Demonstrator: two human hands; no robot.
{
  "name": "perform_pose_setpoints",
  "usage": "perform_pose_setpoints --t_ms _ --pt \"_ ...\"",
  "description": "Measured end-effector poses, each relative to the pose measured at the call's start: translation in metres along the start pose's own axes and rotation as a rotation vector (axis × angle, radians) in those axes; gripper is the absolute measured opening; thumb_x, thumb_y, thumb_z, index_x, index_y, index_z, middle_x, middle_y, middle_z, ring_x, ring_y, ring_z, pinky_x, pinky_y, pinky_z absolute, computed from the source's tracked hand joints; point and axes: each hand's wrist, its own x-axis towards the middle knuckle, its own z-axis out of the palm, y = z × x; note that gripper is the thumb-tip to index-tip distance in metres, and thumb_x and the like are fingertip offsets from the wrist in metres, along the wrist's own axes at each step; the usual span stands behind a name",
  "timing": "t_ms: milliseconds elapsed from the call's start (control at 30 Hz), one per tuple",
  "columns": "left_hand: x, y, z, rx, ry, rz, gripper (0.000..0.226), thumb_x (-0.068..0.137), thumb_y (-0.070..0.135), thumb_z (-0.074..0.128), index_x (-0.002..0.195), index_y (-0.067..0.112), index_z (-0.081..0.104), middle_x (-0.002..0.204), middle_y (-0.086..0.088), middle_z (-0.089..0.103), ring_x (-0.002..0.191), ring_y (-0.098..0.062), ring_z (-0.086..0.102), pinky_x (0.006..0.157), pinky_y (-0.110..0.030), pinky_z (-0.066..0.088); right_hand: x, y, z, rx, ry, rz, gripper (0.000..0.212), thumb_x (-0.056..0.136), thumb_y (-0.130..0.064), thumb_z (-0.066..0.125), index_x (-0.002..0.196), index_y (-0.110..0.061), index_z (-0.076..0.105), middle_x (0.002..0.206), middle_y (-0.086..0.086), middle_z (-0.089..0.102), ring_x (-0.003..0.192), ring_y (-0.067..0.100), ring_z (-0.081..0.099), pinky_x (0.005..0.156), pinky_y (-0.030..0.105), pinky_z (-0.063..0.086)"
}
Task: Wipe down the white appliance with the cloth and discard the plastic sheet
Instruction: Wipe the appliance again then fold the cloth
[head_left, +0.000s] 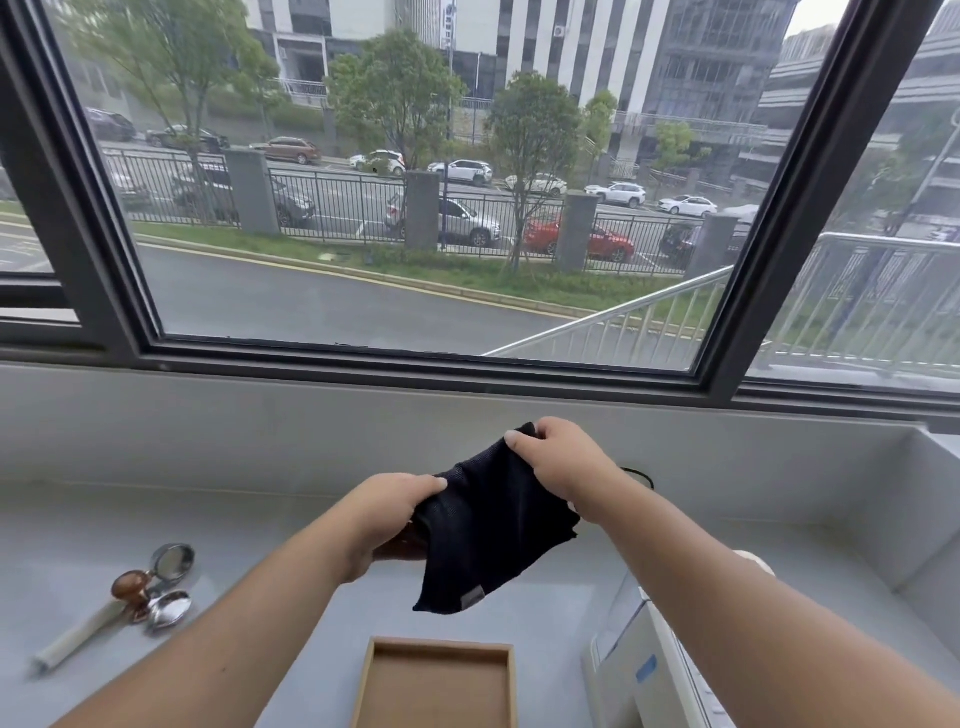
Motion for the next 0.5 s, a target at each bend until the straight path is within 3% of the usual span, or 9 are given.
perform_pose_setpoints --t_ms 100,200,300,400,500 --pt "0.000 0.004 0.011 -0.087 0.008 -0.053 0.033 0.104 0.034 0.060 0.109 0.006 0.078 0.090 -0.014 0.082 0.076 -0.027 0.079 0.072 -0.037 0.066 -0.009 -0.007 0.014 -0.028 -0.046 -0.099 0.039 0.092 -0.049 0.067 0.098 -0.011 0.064 0.094 0.012 0.073 0.083 0.028 0.070 0.074 0.043 0.058" --pt "0.001 0.007 0.018 -0.149 0.024 -0.058 0.036 0.105 0.037 0.058 0.110 0.007 0.078 0.099 -0.017 0.082 0.094 -0.034 0.080 0.076 -0.038 0.066 -0.017 -0.009 0.025 -0.067 -0.148 -0.175 0.027 0.091 -0.046 0.070 0.094 -0.020 0.062 0.093 0.003 0.072 0.086 0.022 0.070 0.081 0.043 0.059" --pt "0.000 0.010 0.022 -0.232 0.024 -0.045 0.035 0.106 0.035 0.057 0.111 0.009 0.078 0.094 -0.012 0.083 0.086 -0.030 0.081 0.073 -0.037 0.064 -0.024 -0.007 0.033 -0.062 -0.229 -0.190 0.023 0.090 -0.045 0.072 0.095 -0.025 0.060 0.095 0.001 0.073 0.086 0.020 0.072 0.083 0.043 0.060" --pt "-0.001 0.011 0.023 -0.291 -0.027 -0.030 0.035 0.103 0.031 0.055 0.113 0.007 0.078 0.093 -0.009 0.081 0.084 -0.027 0.080 0.081 -0.038 0.062 -0.027 -0.005 0.034 0.008 -0.282 -0.186 0.037 0.080 -0.049 0.080 0.101 -0.027 0.059 0.100 0.002 0.074 0.092 0.021 0.075 0.087 0.045 0.062" --pt "-0.003 0.011 0.022 -0.390 -0.120 -0.017 0.034 0.098 0.024 0.054 0.117 0.005 0.075 0.098 -0.007 0.079 0.085 -0.024 0.076 0.092 -0.039 0.059 -0.026 -0.001 0.031 -0.075 -0.281 -0.217 0.039 0.076 -0.039 0.079 0.104 -0.030 0.054 0.100 -0.001 0.070 0.085 0.017 0.071 0.078 0.039 0.062"
